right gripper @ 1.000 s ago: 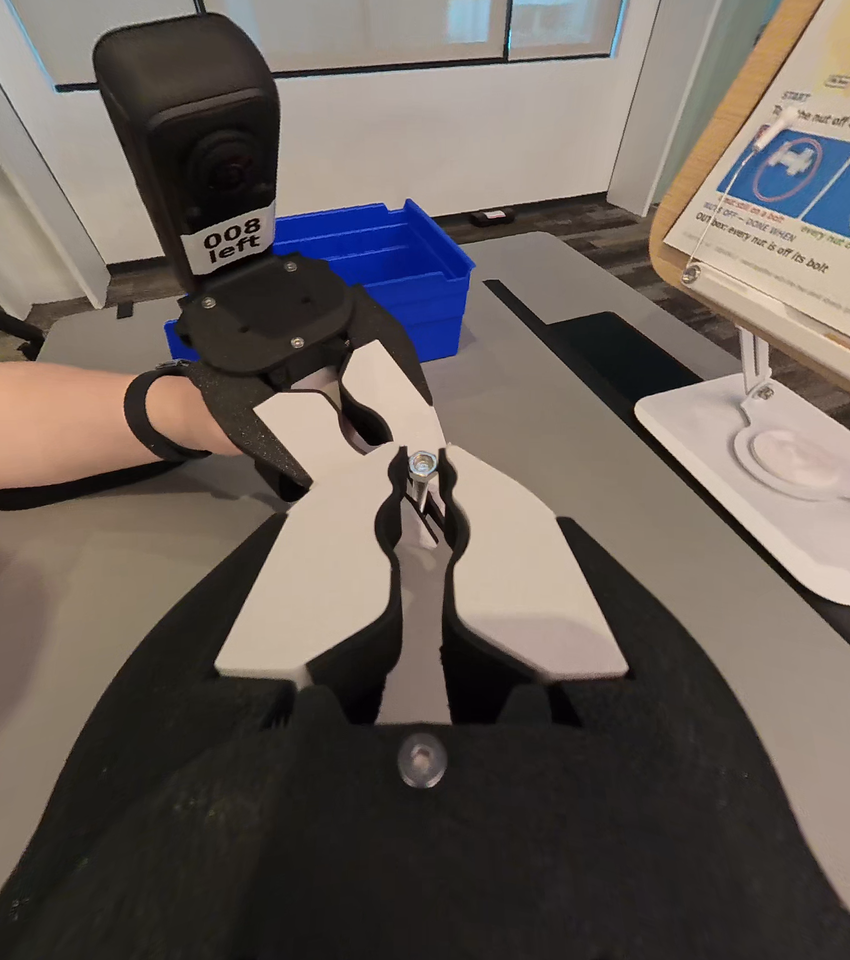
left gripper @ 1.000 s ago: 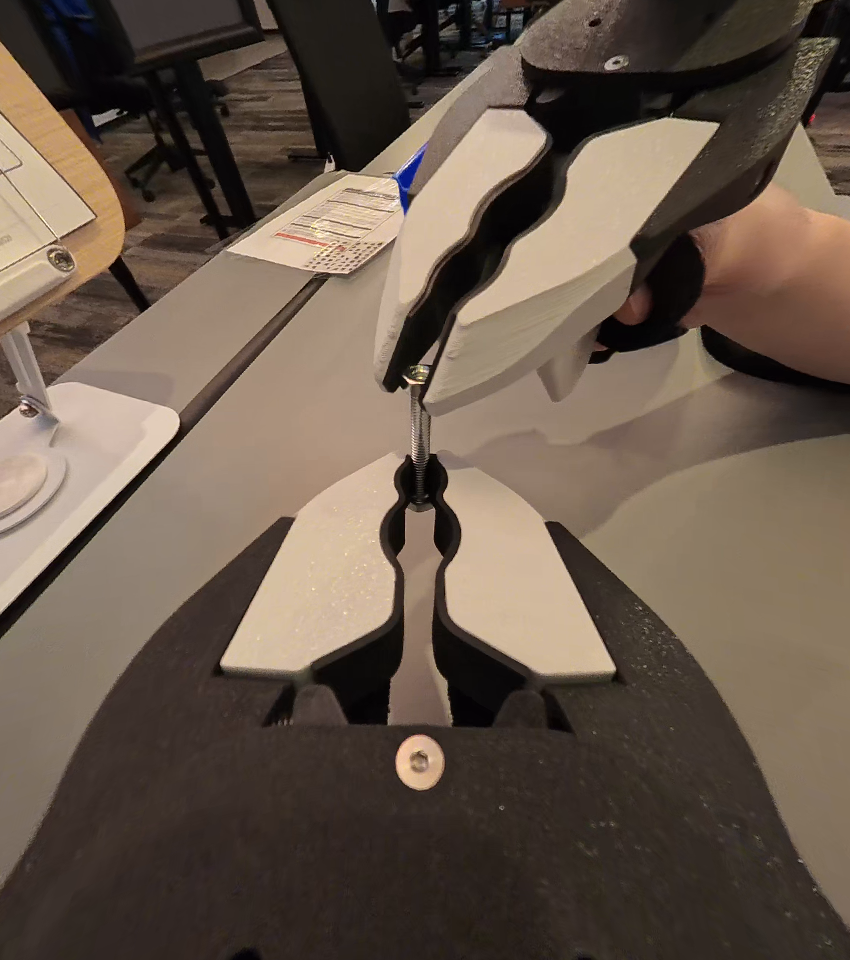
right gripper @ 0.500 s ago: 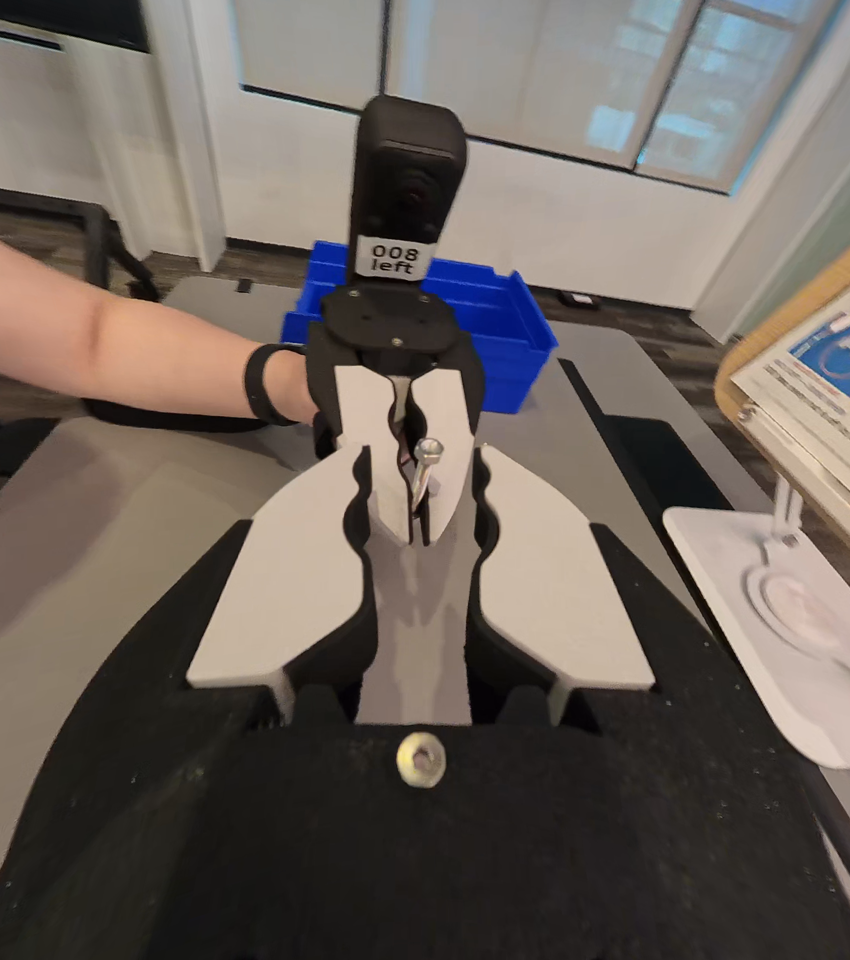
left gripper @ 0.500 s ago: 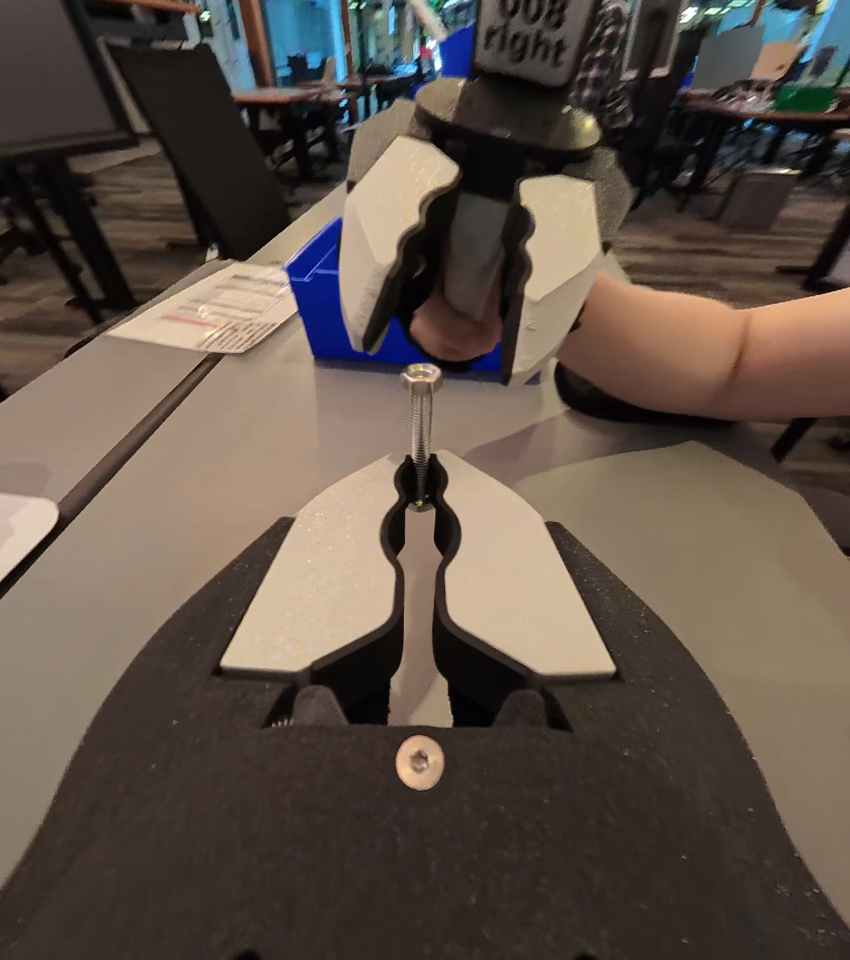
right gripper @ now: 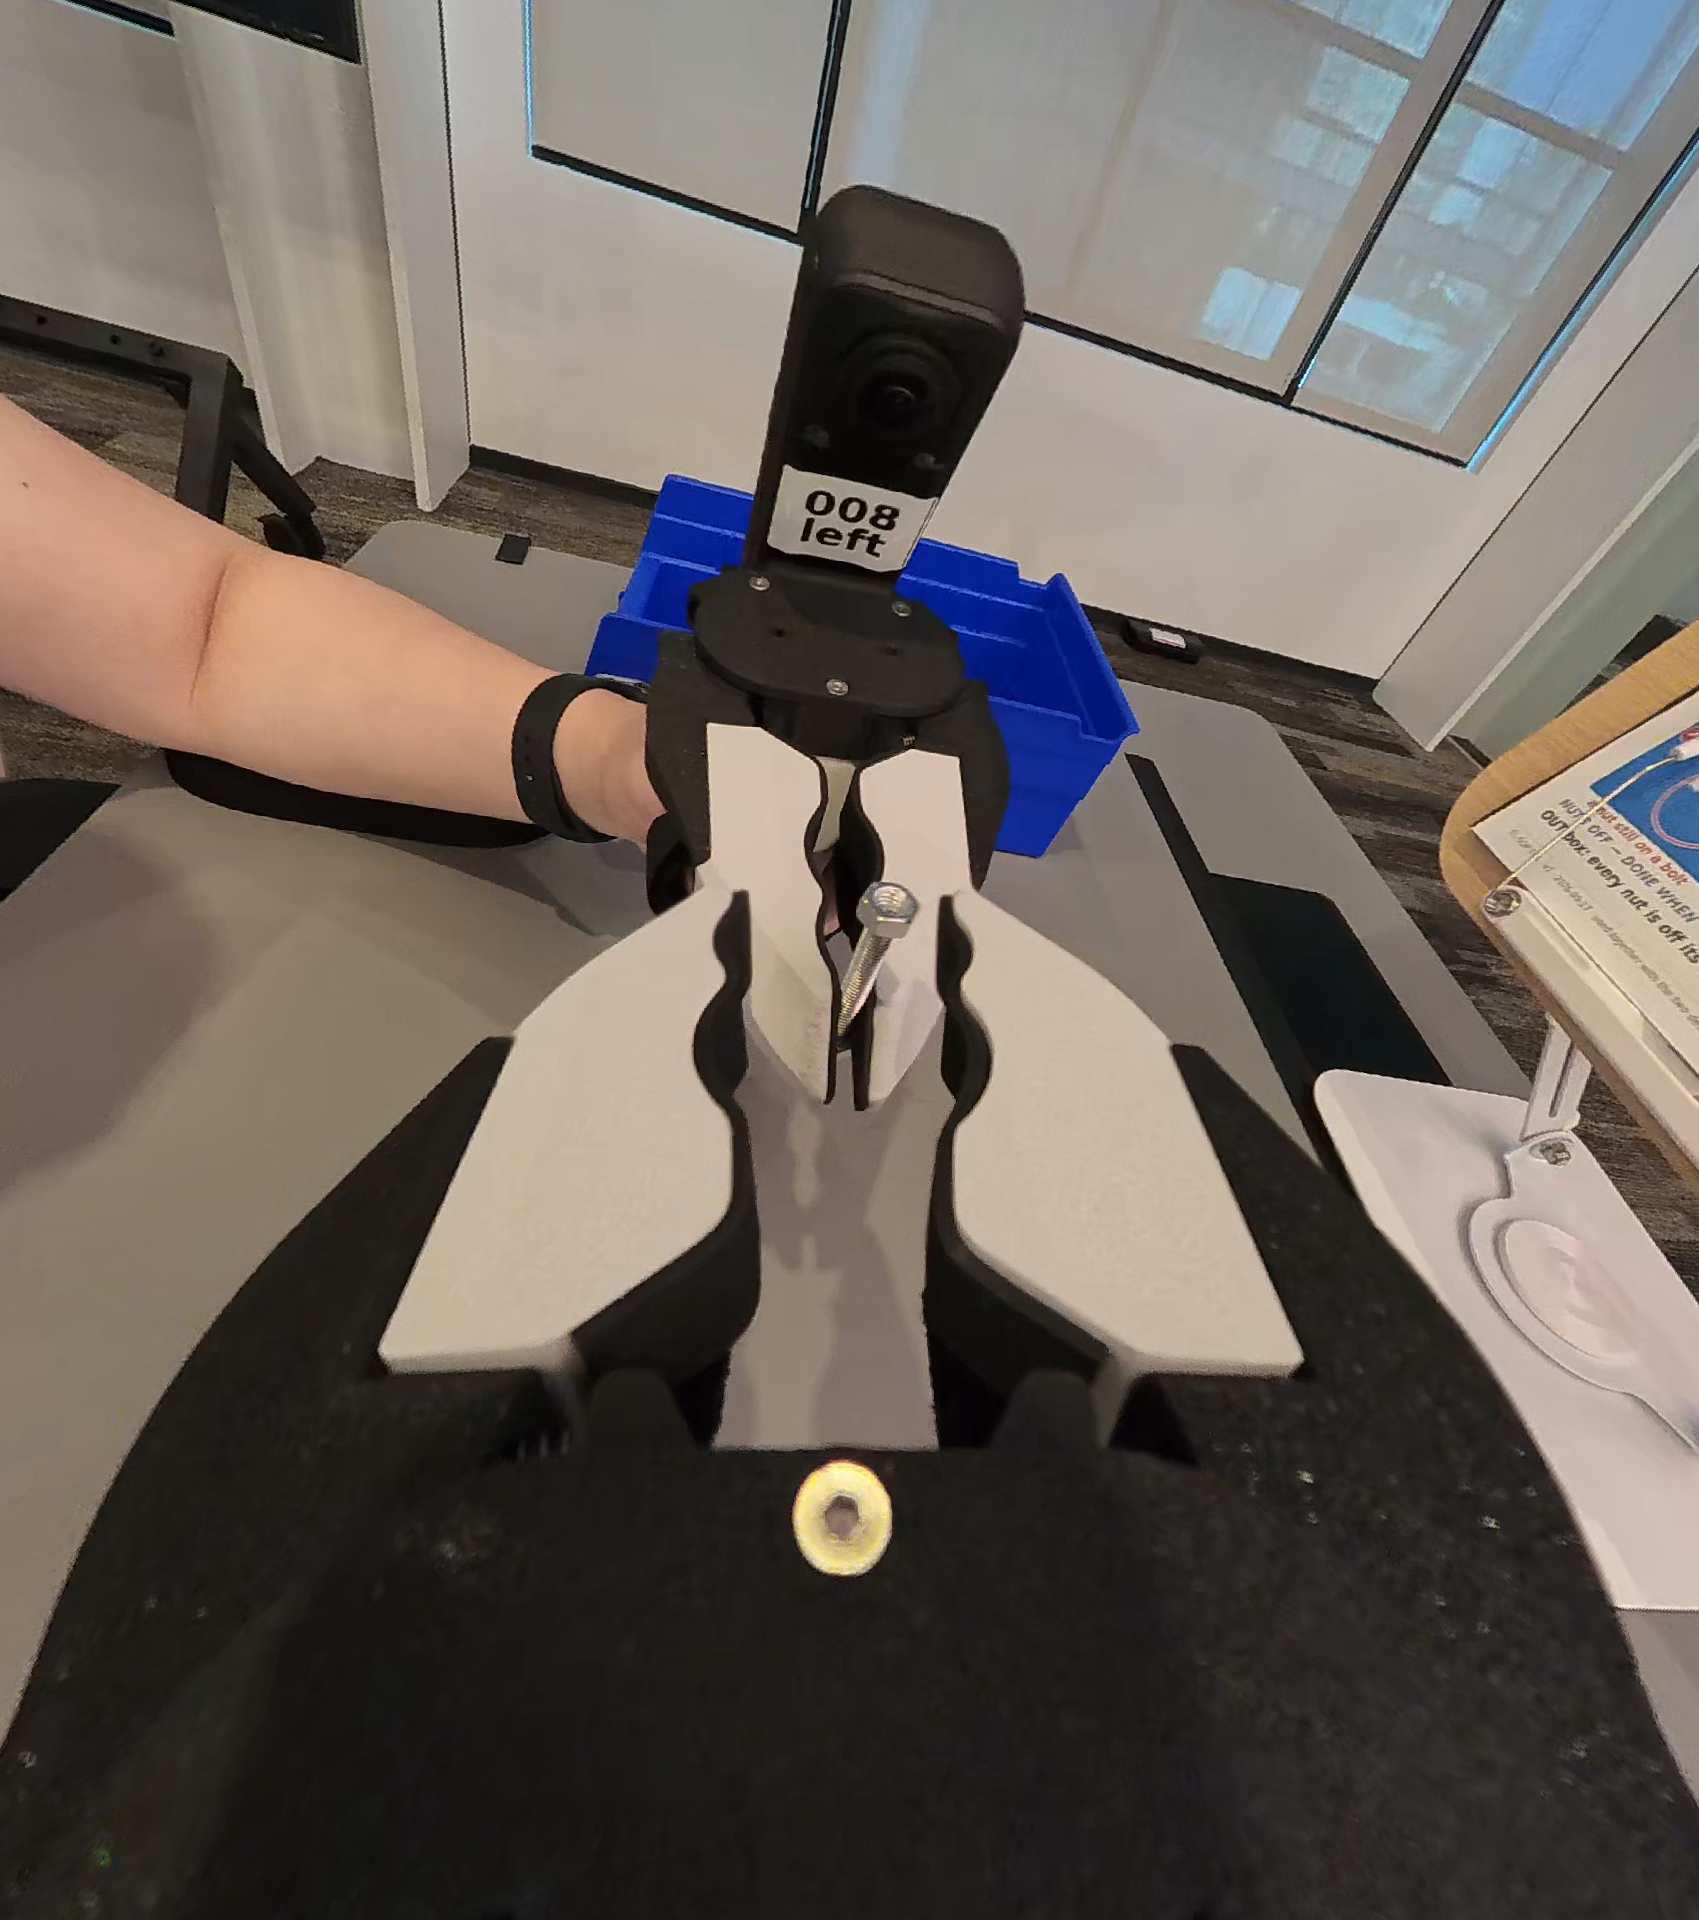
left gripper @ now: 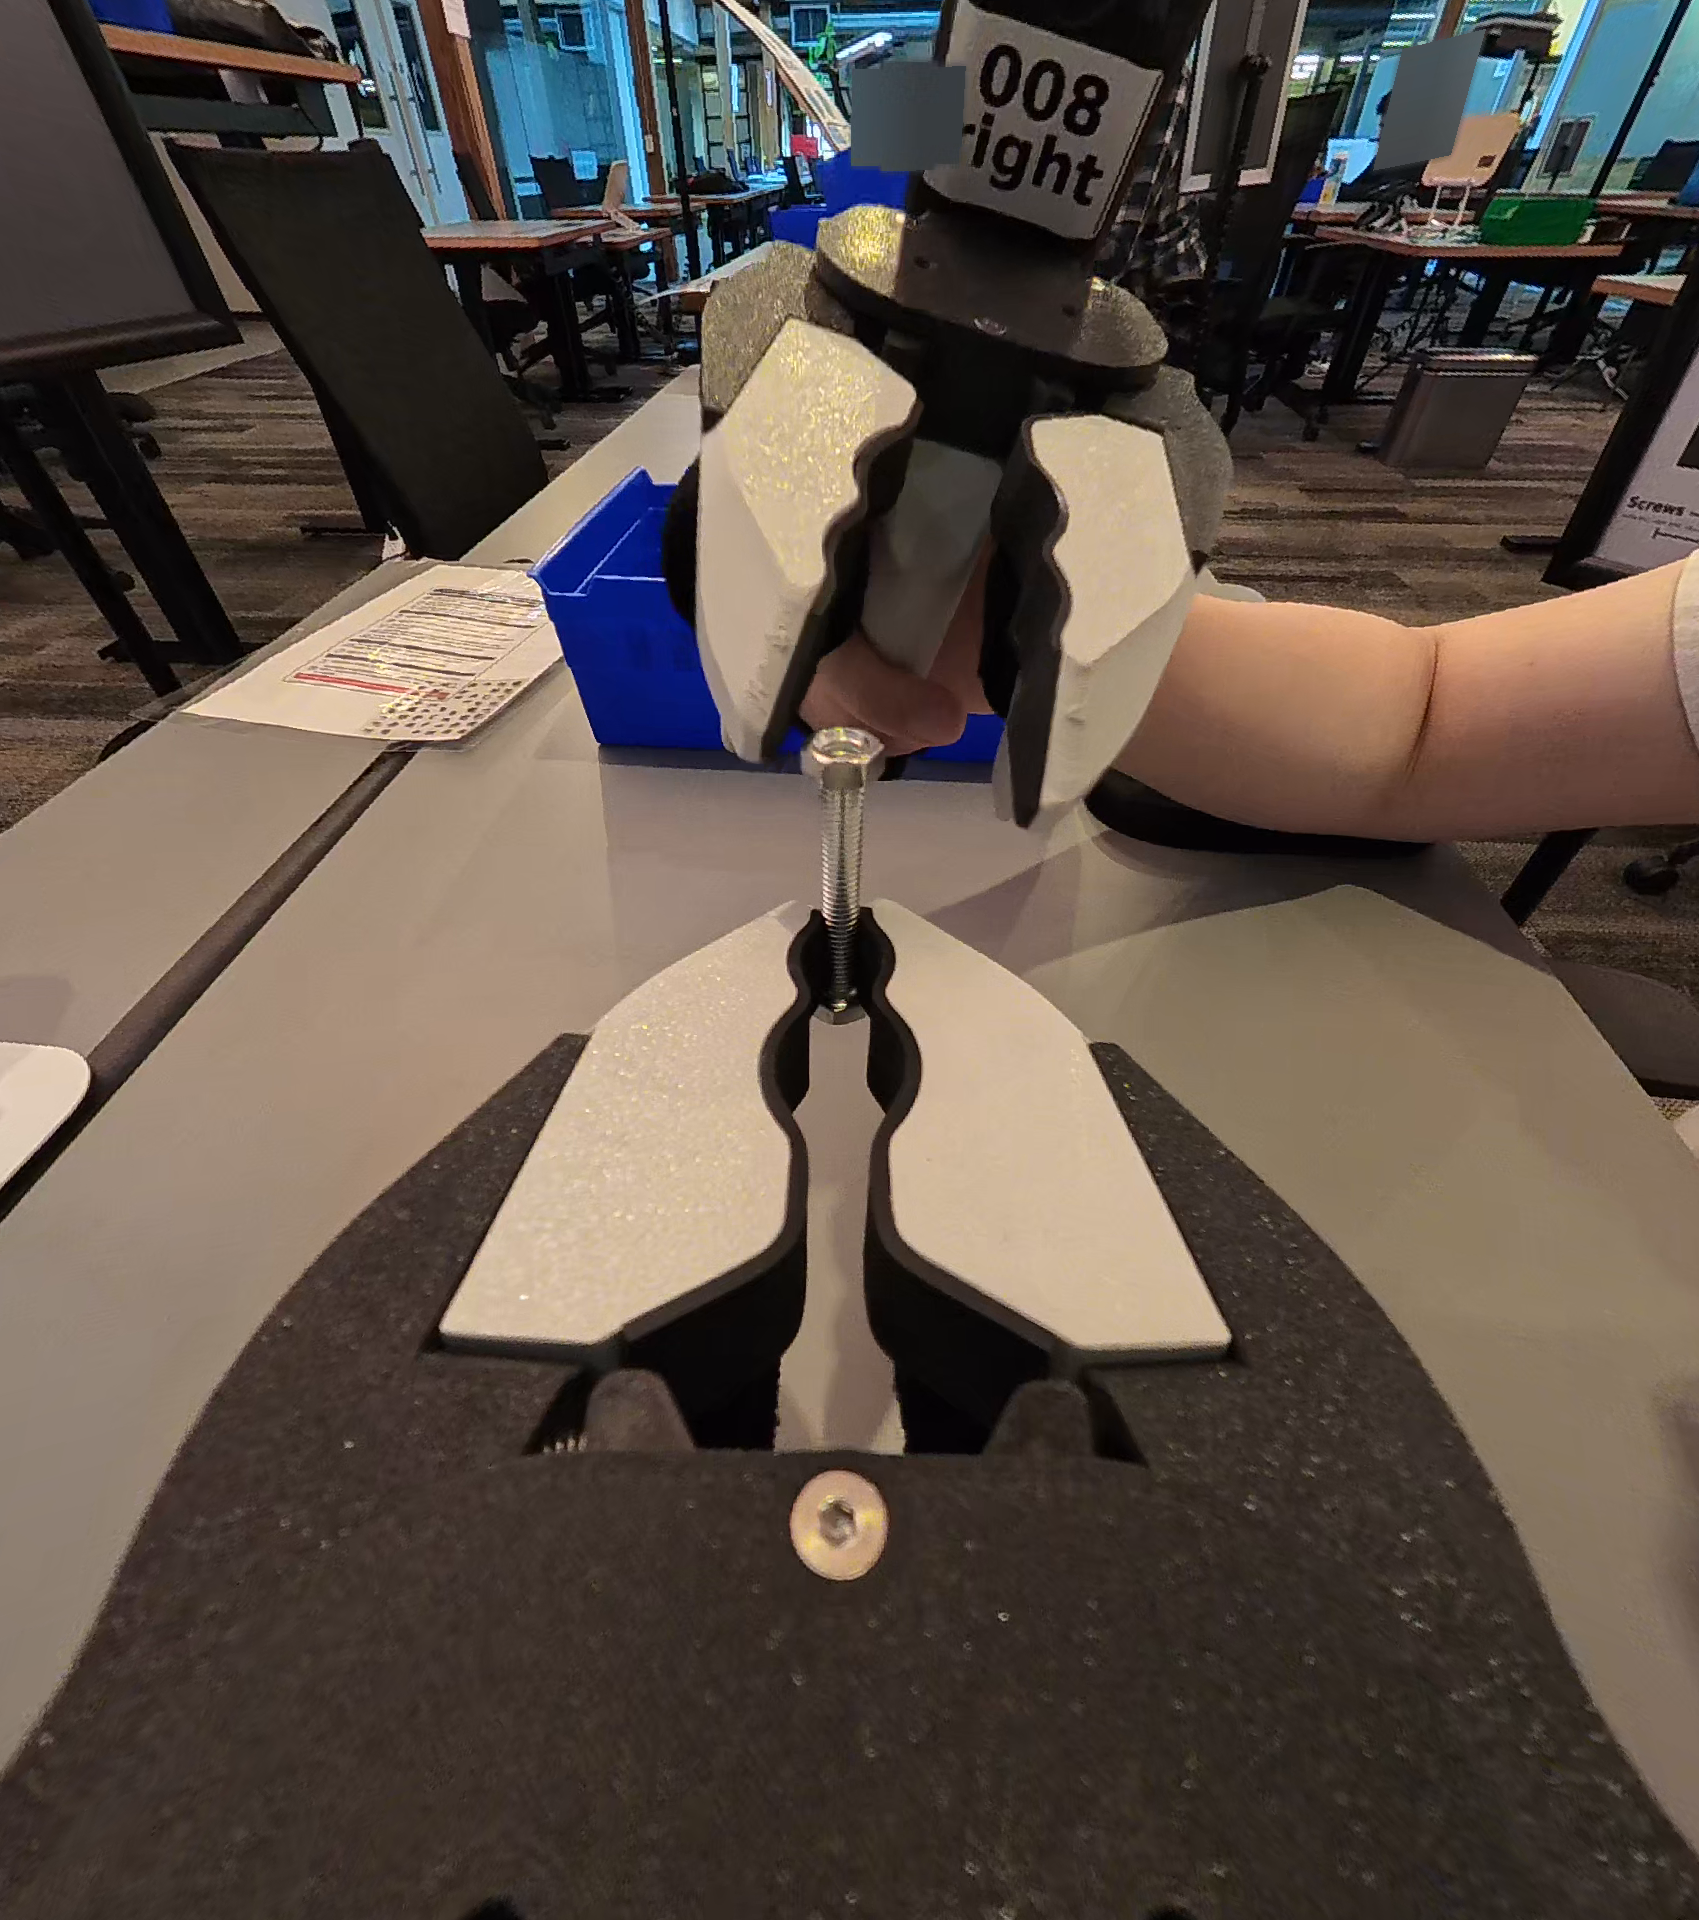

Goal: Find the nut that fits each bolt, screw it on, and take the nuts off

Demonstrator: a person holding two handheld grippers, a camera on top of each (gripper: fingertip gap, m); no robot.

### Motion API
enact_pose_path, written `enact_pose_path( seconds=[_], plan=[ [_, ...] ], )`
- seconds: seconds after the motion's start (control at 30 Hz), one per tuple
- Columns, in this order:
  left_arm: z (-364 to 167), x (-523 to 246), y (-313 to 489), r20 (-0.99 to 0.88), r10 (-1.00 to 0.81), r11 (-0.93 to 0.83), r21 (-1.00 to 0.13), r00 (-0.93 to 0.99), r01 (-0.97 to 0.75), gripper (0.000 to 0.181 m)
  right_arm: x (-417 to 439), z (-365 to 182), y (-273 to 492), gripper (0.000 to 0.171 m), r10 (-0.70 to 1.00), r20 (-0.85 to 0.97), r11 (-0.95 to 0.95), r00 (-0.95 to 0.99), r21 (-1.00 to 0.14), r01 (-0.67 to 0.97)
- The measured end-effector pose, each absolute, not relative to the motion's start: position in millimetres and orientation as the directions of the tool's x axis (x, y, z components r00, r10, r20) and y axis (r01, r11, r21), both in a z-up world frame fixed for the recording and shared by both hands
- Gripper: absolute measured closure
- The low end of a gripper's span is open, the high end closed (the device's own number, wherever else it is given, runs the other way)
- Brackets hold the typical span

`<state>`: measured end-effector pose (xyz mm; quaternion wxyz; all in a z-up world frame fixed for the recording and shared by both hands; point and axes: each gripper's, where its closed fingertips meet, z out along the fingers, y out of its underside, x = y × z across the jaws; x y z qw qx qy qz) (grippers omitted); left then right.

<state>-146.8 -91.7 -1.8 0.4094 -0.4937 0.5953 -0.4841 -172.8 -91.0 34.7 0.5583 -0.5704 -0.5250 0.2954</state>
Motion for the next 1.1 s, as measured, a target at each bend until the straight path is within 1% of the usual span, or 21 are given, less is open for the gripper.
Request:
enact_pose_path(
  seconds=[0.1, 0.17, 0.27, 0.33, 0.43, 0.6, 0.9, 1.1],
  plan=[
    [-1, -147, -100, -0.011, -0.974, 0.054, -0.981, -0.225, -0.185, 0.177, -172, 38, -94, 0.139, 0.936, 0.242, 0.18, 0.256, -0.953, 0.242],
    [1, -148, -112, 0.005, -0.956, 0.049, -0.983, -0.294, -0.176, 0.177, -171, 39, -103, 0.14, 0.953, 0.235, 0.191, 0.193, -0.956, 0.223],
    [3, -151, -132, 0.043, -0.913, 0.032, -0.984, -0.406, -0.177, 0.177, -167, 42, -119, 0.146, 0.974, 0.208, 0.188, 0.092, -0.964, 0.189],
    [0, -151, -139, 0.041, -0.898, 0.048, -0.981, -0.439, -0.19, 0.177, -167, 48, -129, 0.149, 0.986, 0.166, 0.161, 0.029, -0.978, 0.136],
    [-5, -149, -146, 0.027, -0.887, 0.079, -0.974, -0.461, -0.211, 0.177, -169, 47, -137, 0.15, 0.994, 0.107, 0.11, -0.037, -0.986, 0.122],
    [-6, -148, -151, 0.018, -0.882, 0.091, -0.974, -0.471, -0.207, 0.177, -172, 37, -141, 0.15, 0.993, 0.084, 0.095, -0.08, -0.983, 0.156],
    [-3, -150, -151, 0.02, -0.881, 0.084, -0.977, -0.473, -0.197, 0.177, -173, 36, -141, 0.154, 0.994, 0.066, 0.078, -0.083, -0.986, 0.148],
    [-3, -150, -150, 0.018, -0.882, 0.084, -0.977, -0.471, -0.195, 0.177, -172, 35, -139, 0.16, 0.995, 0.064, 0.075, -0.078, -0.986, 0.151]
  ],
)
